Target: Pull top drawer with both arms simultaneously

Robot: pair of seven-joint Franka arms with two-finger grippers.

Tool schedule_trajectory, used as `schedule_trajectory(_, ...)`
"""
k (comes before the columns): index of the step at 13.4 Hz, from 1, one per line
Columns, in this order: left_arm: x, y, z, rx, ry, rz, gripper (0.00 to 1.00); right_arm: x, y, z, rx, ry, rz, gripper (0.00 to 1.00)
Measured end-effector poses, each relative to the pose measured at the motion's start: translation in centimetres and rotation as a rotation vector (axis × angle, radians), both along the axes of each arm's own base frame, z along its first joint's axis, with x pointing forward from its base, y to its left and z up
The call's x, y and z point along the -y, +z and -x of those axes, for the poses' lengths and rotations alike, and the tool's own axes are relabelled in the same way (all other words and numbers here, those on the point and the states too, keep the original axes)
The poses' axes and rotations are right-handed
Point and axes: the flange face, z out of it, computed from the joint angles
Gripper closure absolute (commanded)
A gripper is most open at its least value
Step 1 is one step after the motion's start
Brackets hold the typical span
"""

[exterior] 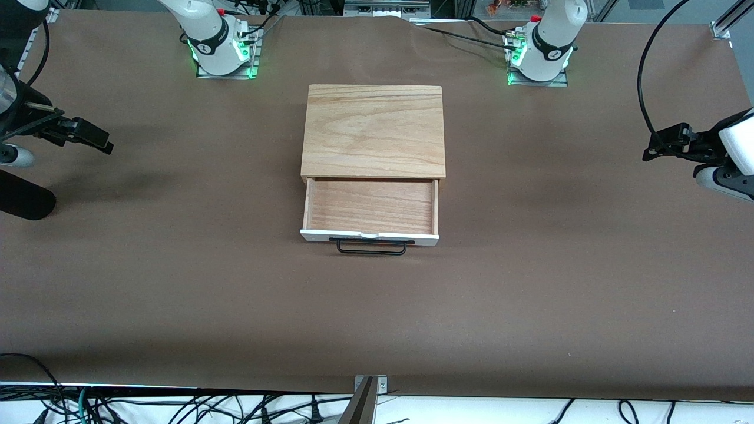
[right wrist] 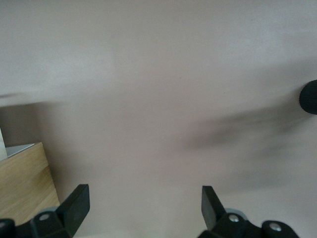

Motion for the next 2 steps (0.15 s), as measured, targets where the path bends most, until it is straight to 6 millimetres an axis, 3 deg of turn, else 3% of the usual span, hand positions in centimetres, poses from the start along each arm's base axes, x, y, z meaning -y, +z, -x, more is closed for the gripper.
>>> schedule_trajectory(2,-0.13,-0.03,0.00,-0.001,0.002,0.000,0.00,-0.03,0.02,0.00,0.000,0.001,0.000,0.00)
